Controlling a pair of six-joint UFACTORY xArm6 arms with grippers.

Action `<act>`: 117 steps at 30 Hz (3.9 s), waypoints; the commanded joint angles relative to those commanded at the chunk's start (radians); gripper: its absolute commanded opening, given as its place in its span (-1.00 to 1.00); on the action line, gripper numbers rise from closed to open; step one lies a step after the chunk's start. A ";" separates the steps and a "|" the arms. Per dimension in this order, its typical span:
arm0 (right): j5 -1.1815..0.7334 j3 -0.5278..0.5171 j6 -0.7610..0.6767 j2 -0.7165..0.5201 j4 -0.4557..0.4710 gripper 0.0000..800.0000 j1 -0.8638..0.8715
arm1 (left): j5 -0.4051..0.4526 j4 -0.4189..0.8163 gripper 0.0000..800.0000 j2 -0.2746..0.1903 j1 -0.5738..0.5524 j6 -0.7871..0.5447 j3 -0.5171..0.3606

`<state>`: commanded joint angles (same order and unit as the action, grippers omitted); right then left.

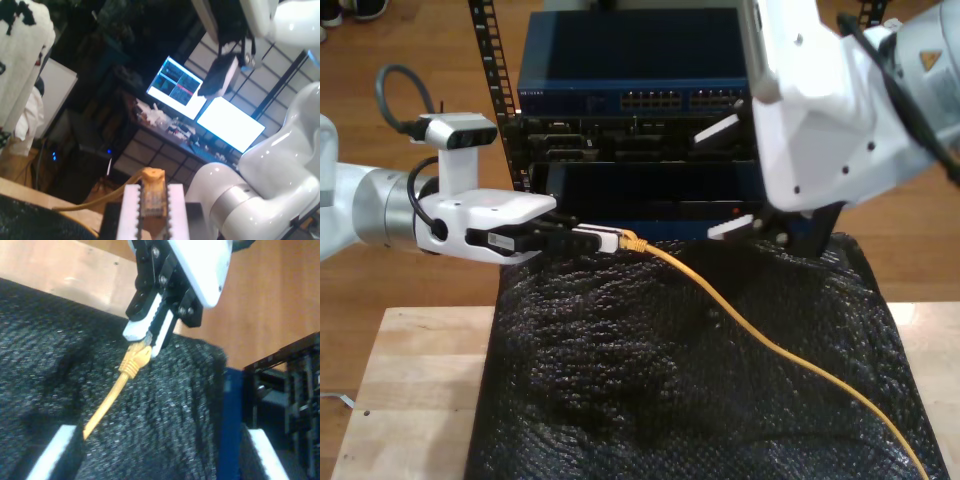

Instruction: Grab the cable and plug it in

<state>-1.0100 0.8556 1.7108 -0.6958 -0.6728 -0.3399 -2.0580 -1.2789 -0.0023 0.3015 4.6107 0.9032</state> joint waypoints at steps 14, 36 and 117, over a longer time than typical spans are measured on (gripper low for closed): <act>0.078 -0.046 0.044 -0.041 0.000 0.99 -0.106 | -0.086 -0.055 -0.99 0.046 0.026 0.003 0.000; 0.485 -0.199 0.110 -0.060 0.008 0.99 -0.358 | -0.210 -0.130 -0.98 0.077 0.040 0.021 0.000; 0.546 -0.210 0.101 -0.052 0.003 -0.40 -0.384 | -0.338 -0.130 -0.95 0.130 0.035 0.089 0.006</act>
<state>-0.4638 0.6454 1.8121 -0.7480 -0.6697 -0.7234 -2.3955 -1.4093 0.1281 0.3368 4.6997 0.9093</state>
